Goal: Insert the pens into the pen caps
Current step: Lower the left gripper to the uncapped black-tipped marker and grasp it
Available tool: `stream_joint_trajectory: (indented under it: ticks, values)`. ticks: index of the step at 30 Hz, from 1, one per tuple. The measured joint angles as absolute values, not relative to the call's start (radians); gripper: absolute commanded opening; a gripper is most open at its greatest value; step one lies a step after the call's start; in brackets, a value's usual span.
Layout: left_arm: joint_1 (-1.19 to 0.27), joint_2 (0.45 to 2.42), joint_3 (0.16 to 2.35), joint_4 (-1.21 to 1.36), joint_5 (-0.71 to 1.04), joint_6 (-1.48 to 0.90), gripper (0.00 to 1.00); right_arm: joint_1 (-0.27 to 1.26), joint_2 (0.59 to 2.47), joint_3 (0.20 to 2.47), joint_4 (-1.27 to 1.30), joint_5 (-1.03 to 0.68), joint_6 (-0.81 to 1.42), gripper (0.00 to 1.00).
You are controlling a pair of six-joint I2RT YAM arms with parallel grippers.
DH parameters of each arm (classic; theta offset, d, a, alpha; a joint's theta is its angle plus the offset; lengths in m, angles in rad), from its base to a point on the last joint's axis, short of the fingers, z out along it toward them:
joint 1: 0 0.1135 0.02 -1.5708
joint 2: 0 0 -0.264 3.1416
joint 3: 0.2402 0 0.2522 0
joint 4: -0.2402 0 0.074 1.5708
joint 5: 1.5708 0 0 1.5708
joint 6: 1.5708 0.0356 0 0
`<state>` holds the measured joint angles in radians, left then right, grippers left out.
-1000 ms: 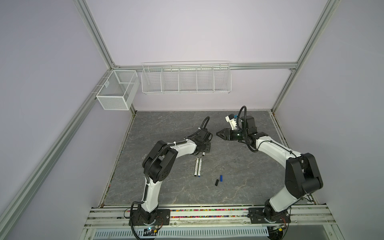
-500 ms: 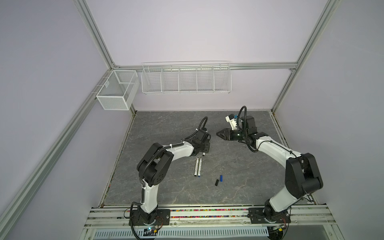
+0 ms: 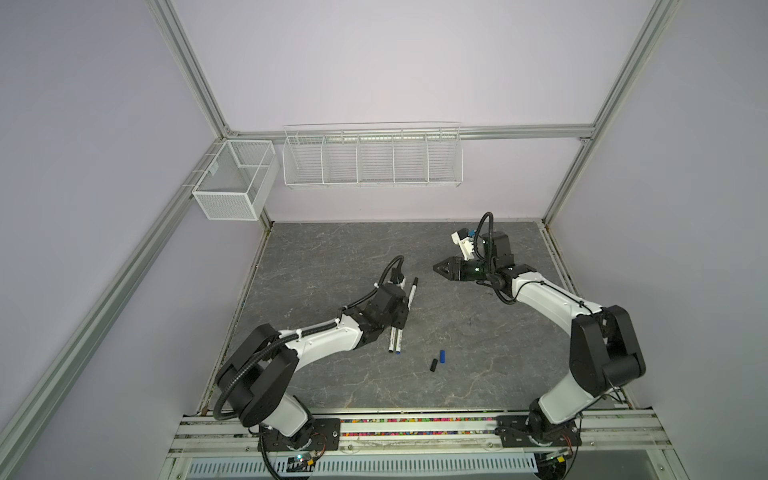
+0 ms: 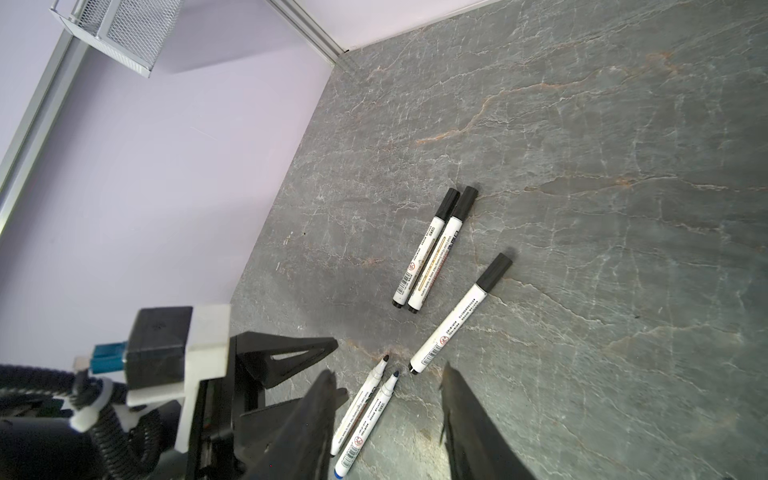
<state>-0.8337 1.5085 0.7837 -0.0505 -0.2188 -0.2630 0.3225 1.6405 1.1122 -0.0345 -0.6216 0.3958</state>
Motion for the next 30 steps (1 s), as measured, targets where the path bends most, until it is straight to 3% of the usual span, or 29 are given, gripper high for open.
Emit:
stream_joint_trajectory:
  ticks: [11,20,30]
  values:
    - [-0.834,1.451,0.706,-0.132,-0.215,-0.284,0.41,0.322,1.644,1.112,-0.036,-0.622,0.396,0.45]
    - [-0.856,1.543,0.713,-0.153,-0.165,-0.284,0.41,0.322,1.655,1.112,-0.037,-0.622,0.396,0.45]
    - [-0.871,1.590,0.760,-0.228,-0.220,-0.318,0.34,0.322,1.655,1.112,-0.036,-0.622,0.395,0.45]
